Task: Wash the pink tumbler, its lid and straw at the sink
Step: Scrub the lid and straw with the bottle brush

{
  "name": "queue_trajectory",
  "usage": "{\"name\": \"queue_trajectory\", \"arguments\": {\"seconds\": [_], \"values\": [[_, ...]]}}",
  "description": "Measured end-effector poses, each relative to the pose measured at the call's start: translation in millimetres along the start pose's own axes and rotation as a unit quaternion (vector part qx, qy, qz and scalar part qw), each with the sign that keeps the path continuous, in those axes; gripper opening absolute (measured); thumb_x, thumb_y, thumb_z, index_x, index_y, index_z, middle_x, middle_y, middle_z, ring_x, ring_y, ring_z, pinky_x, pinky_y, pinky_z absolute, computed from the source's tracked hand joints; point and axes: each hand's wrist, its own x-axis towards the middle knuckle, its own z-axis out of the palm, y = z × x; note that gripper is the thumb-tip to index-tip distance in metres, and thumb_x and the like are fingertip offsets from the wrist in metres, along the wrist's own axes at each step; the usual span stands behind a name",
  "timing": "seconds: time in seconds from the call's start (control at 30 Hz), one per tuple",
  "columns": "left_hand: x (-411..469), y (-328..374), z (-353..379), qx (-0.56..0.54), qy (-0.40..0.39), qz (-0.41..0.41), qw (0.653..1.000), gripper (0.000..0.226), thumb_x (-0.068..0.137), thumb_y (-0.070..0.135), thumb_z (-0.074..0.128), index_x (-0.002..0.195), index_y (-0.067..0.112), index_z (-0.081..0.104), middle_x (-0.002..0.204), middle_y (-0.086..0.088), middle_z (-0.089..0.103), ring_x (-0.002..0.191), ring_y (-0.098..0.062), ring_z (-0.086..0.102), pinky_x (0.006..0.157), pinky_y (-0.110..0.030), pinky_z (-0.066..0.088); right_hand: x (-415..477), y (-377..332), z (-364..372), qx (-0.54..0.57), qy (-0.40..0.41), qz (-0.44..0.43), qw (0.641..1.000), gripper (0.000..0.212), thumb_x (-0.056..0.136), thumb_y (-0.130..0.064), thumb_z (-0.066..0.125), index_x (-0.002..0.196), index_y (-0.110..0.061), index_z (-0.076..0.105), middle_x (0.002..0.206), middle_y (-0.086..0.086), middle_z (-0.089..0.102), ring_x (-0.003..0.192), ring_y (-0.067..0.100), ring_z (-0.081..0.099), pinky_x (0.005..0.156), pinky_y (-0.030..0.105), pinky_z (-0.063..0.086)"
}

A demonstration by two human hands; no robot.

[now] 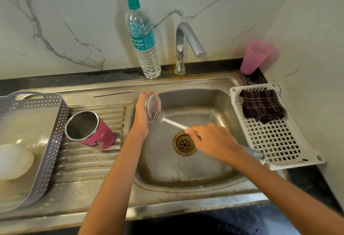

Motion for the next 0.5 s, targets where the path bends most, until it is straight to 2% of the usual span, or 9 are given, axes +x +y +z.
{"name": "queue_trajectory", "arguments": {"seconds": [0.07, 0.1, 0.17, 0.27, 0.33, 0.4, 0.5], "values": [[0.0, -3.1, 0.7, 0.019, -0.013, -0.006, 1.0, 0.045, 0.084, 0.051, 0.048, 0.102, 0.017, 0.071, 0.09, -0.005, 0.067, 0.082, -0.018, 0.061, 0.064, -0.028, 0.048, 3.1, 0.0, -4.7, -0.003, 0.022, -0.01, 1.0, 0.042, 0.102, -0.046, 0.031, 0.091, -0.024, 0.065, 0.052, -0.007, 0.047, 0.044, 0.013, 0.046, 0.05, 0.029, 0.048], [-1.1, -4.8, 1.5, 0.033, -0.021, -0.008, 0.999, 0.041, 0.089, 0.048, 0.046, 0.102, 0.017, 0.07, 0.089, -0.004, 0.068, 0.081, -0.018, 0.061, 0.063, -0.027, 0.048, 9.5, 5.2, -8.0, -0.004, 0.032, -0.004, 0.999, 0.04, 0.102, -0.046, 0.032, 0.092, -0.026, 0.066, 0.051, -0.007, 0.048, 0.042, 0.011, 0.045, 0.044, 0.026, 0.043], [-2.7, -6.6, 2.9, 0.048, -0.032, -0.004, 0.998, 0.04, 0.093, 0.046, 0.044, 0.102, 0.018, 0.07, 0.092, -0.005, 0.068, 0.083, -0.018, 0.062, 0.061, -0.028, 0.05, 21.1, 16.6, -13.7, -0.005, 0.044, 0.023, 0.999, 0.043, 0.101, -0.048, 0.033, 0.086, -0.025, 0.065, 0.051, -0.006, 0.049, 0.043, 0.011, 0.047, 0.044, 0.024, 0.037], [-2.7, -4.3, 3.5, 0.045, -0.029, 0.018, 0.998, 0.039, 0.096, 0.045, 0.041, 0.101, 0.019, 0.07, 0.096, -0.005, 0.067, 0.084, -0.016, 0.061, 0.059, -0.025, 0.05, 18.0, 18.5, -4.7, 0.016, 0.013, 0.045, 0.999, 0.042, 0.102, -0.046, 0.033, 0.088, -0.024, 0.066, 0.051, -0.006, 0.048, 0.045, 0.014, 0.049, 0.046, 0.026, 0.043], [-0.9, -3.5, 3.3, 0.019, -0.004, 0.006, 1.0, 0.038, 0.095, 0.044, 0.041, 0.1, 0.02, 0.071, 0.096, -0.006, 0.067, 0.087, -0.018, 0.06, 0.064, -0.027, 0.048, 4.7, 5.6, -1.7, 0.005, -0.011, 0.021, 1.0, 0.04, 0.102, -0.046, 0.032, 0.086, -0.026, 0.063, 0.051, -0.006, 0.046, 0.047, 0.015, 0.049, 0.051, 0.028, 0.046], [-0.2, -4.6, 3.4, 0.014, 0.008, -0.009, 1.0, 0.039, 0.095, 0.044, 0.041, 0.099, 0.02, 0.071, 0.093, -0.005, 0.068, 0.085, -0.018, 0.061, 0.064, -0.027, 0.048, 0.4, -0.5, -5.3, 0.001, -0.003, -0.002, 1.0, 0.038, 0.102, -0.047, 0.031, 0.079, -0.029, 0.056, 0.051, -0.006, 0.046, 0.049, 0.017, 0.05, 0.055, 0.03, 0.049], [-2.1, -6.5, 2.1, 0.046, -0.025, 0.003, 0.999, 0.038, 0.095, 0.044, 0.042, 0.099, 0.019, 0.069, 0.092, -0.003, 0.069, 0.084, -0.017, 0.062, 0.062, -0.029, 0.051, 15.6, 11.1, -15.2, 0.002, 0.03, 0.011, 0.999, 0.036, 0.102, -0.048, 0.032, 0.083, -0.034, 0.058, 0.05, -0.007, 0.047, 0.043, 0.011, 0.047, 0.046, 0.027, 0.043]]}}
